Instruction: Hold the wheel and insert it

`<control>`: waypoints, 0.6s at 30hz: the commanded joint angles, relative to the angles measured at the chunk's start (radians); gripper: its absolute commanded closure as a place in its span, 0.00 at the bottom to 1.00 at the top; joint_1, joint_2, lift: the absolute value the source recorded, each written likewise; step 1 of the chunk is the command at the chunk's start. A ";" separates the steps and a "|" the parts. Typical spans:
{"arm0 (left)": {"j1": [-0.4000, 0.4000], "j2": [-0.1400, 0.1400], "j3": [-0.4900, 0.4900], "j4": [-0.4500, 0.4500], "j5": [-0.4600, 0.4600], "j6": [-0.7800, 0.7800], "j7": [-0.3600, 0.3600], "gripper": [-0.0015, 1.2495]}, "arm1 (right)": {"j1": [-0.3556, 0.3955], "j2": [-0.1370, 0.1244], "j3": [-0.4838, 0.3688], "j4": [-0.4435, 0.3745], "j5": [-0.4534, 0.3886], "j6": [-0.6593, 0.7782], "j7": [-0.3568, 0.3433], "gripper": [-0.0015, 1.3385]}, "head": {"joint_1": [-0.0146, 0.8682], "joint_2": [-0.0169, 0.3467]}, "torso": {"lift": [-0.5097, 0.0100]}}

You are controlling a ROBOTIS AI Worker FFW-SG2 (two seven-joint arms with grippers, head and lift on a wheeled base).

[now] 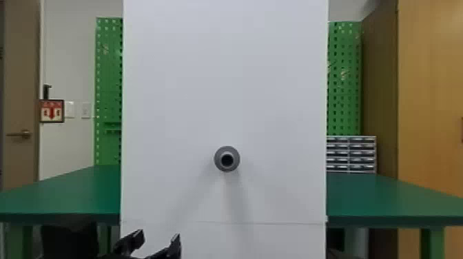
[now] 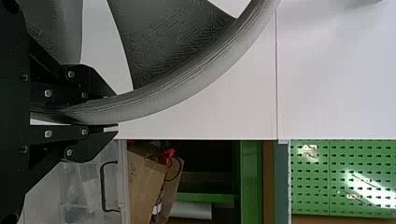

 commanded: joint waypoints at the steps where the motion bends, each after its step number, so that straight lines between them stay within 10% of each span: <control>1: -0.001 -0.001 0.000 0.000 0.000 0.000 -0.001 0.40 | -0.001 0.000 -0.002 0.000 0.000 0.000 0.000 0.88 | 0.02 0.19 | 0.05; 18: -0.001 0.001 -0.003 0.000 -0.006 0.000 0.001 0.40 | 0.001 0.002 -0.004 0.002 -0.003 0.000 0.000 0.88 | 0.02 0.19 | 0.05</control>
